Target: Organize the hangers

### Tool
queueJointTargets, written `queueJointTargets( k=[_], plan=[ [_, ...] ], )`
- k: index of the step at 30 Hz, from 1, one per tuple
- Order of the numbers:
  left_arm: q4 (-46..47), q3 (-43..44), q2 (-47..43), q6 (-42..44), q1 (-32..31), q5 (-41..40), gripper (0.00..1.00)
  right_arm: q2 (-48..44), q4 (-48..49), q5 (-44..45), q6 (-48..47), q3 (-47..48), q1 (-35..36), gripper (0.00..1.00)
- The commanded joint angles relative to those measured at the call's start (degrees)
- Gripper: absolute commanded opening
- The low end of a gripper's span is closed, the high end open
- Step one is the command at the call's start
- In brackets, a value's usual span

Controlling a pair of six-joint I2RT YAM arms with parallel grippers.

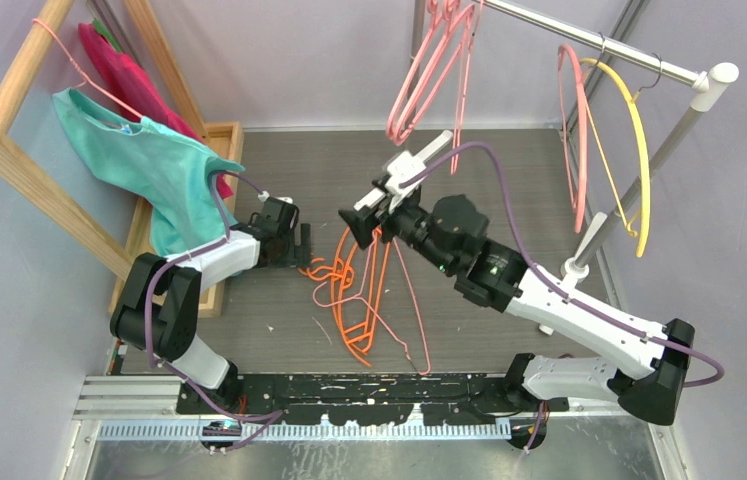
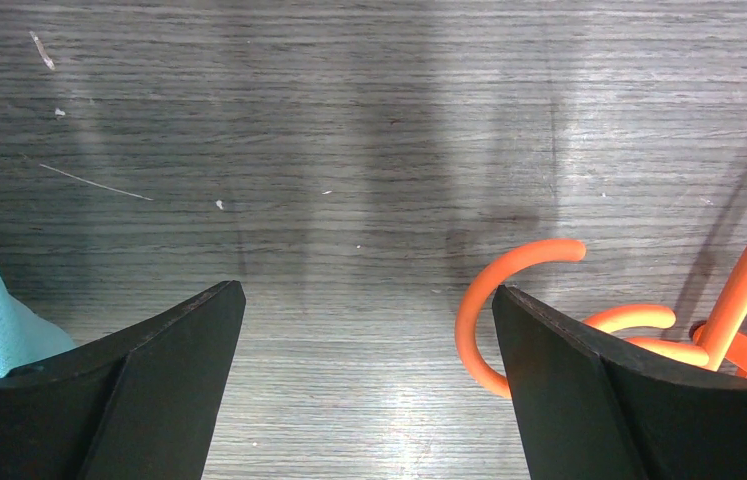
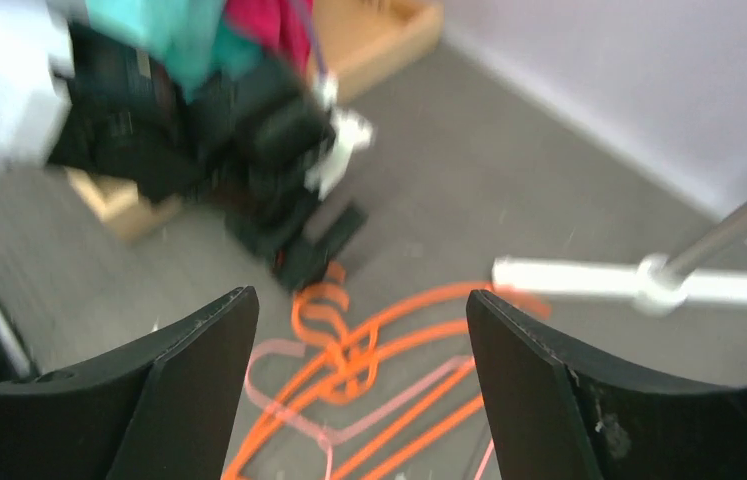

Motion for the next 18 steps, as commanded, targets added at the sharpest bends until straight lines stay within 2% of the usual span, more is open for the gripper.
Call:
queueJointTargets(
  k=[1,11,15,18],
  plan=[
    [0.7,1.8,-0.4,0.2,-0.2,0.6,0.98,-0.5,-6.9,5.2,5.7,-5.6,3.8,0.82],
    [0.3,1.5,-1.1,0.2,-0.2,-0.2,0.98,-2.1,-11.6,-1.6,14.5,-24.2,4.4,0.79],
    [0.3,1.6,-0.8,0.2,-0.2,0.0,0.98,-1.6,-10.2,-6.1,16.5,-27.9,4.4,0.78],
    [0.2,1.8,-0.7,0.2,-0.2,0.1,0.98,-0.1,-9.1,-6.4,17.5,-28.7,4.4,0.76]
  ],
)
